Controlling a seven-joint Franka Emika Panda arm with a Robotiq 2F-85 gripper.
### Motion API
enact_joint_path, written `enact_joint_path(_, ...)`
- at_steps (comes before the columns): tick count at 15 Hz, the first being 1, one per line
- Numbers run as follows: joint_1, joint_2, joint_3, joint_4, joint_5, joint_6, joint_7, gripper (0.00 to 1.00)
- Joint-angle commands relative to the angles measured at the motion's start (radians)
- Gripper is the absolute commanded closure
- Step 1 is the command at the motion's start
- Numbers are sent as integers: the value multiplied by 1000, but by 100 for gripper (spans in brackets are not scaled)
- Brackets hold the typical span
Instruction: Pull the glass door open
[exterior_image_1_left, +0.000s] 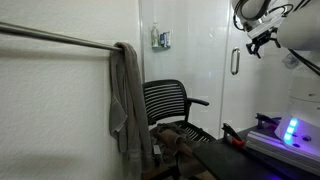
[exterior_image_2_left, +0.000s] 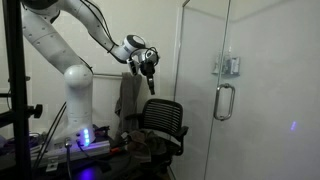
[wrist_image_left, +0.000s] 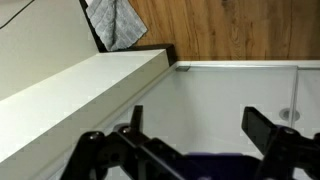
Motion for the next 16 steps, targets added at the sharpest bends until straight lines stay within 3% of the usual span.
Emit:
enact_joint_path(1, 4, 3, -8, 1, 0, -1, 4, 0)
enact_joint_path(7, 4, 4, -7, 1, 0, 2, 11, 0)
enact_joint_path(9, -32, -3, 32, -23, -110, 78, 166, 0)
enact_joint_path(12, -37, 34, -15, -28, -247, 223, 368, 0)
enact_joint_path(14, -46, 48, -94, -37, -324, 349, 478, 0)
enact_joint_path(16, -78, 91, -168, -38, -490, 508, 603, 0)
